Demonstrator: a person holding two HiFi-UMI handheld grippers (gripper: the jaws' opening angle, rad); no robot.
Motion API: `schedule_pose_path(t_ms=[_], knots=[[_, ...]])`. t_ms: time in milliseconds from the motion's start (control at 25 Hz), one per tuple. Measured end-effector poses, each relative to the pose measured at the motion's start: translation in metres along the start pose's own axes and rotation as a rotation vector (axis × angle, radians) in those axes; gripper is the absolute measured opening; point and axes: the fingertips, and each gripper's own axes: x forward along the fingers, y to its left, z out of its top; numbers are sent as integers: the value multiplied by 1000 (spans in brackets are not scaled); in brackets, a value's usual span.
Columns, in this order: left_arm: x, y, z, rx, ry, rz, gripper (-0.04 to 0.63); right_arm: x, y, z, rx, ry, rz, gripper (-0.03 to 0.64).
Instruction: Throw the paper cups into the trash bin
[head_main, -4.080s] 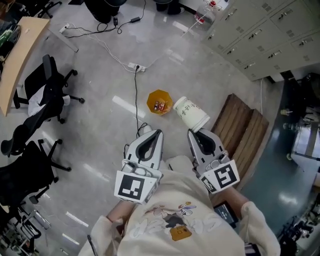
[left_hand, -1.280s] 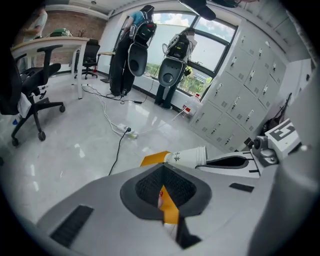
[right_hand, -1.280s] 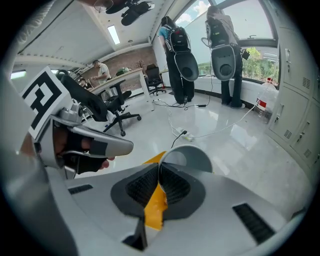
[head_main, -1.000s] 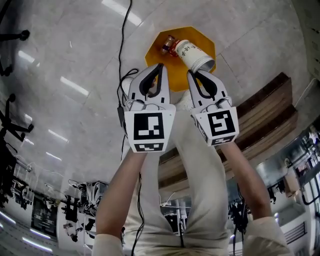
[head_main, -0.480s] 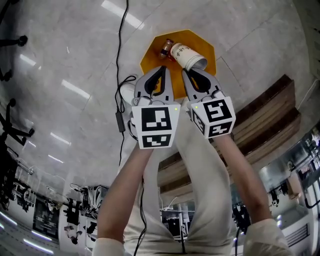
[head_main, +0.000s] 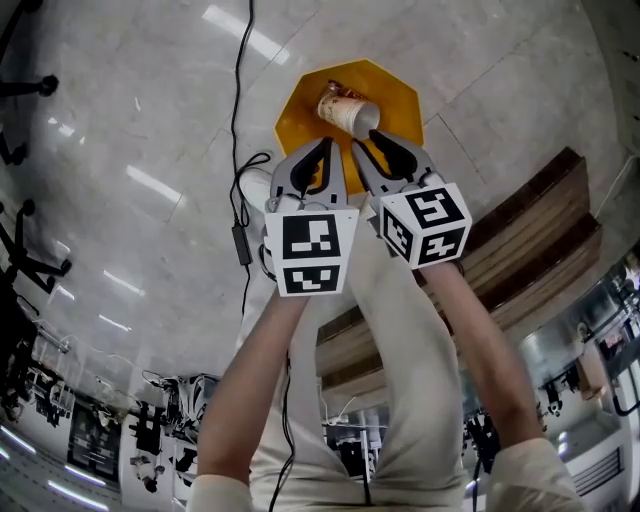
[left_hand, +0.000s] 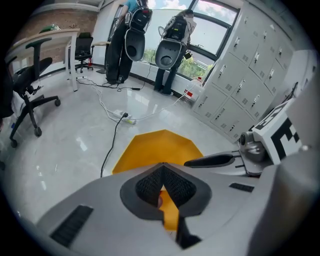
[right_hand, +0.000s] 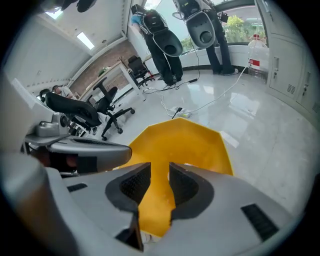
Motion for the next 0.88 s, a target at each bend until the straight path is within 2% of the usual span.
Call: schedule_pose_path(t_ms=[320, 400, 560, 880], knots=[[-27, -12, 24, 10, -37, -3, 6, -38, 17, 10, -30, -24, 6, 126], [-42, -17, 33, 16, -48, -5, 5, -54, 25, 20, -44, -43, 1, 96], [-84, -34, 57, 24, -76, -9, 6, -97, 47, 46, -92, -81, -3, 32], [-189, -76, 124, 62, -145, -35, 6, -199, 103, 116, -137, -173, 4, 14]])
